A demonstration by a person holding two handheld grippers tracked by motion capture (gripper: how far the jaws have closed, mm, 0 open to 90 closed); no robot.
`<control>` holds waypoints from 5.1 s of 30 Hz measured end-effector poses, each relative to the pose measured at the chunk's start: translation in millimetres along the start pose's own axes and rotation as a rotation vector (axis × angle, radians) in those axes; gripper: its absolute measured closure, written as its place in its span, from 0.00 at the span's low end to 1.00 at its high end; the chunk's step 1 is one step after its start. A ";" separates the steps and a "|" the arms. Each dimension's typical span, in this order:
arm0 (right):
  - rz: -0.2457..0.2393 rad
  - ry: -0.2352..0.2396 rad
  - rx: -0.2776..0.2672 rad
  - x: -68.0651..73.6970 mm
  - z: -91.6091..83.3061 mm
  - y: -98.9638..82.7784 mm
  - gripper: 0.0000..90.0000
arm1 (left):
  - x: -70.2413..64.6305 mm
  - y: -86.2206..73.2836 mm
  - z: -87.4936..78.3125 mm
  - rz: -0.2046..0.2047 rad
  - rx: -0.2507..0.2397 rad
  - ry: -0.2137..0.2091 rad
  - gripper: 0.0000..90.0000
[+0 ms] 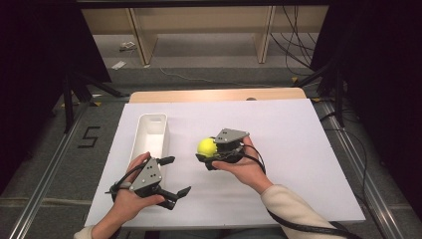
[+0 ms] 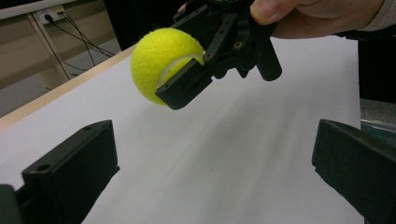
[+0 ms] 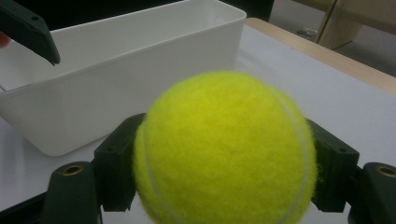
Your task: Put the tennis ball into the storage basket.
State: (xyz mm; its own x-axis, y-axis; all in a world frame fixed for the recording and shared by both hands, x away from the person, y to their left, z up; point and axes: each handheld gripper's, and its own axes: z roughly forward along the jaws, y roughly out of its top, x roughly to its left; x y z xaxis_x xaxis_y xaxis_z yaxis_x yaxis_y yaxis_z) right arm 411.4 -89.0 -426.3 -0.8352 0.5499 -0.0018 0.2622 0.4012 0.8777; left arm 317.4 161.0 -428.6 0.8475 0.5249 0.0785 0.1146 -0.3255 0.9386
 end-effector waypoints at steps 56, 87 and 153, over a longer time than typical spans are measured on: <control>-0.001 0.011 -0.040 3.9 7.3 16.6 0.29 | 0.3 -0.3 0.0 0.001 0.003 0.000 0.00; 0.006 0.018 -0.055 5.4 11.2 25.1 0.29 | 0.2 -0.2 -0.1 0.001 0.002 0.000 0.00; -0.007 0.041 -0.075 12.1 22.8 38.8 0.29 | 0.1 -0.2 0.0 0.001 0.000 -0.002 0.00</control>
State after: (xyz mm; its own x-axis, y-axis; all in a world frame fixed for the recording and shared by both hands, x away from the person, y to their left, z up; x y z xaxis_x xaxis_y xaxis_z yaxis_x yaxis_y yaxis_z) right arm 422.5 -50.0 -403.2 -0.8567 0.5158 0.0099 0.2203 0.3483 0.9111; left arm 317.5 161.1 -428.7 0.8485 0.5233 0.0788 0.1141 -0.3263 0.9383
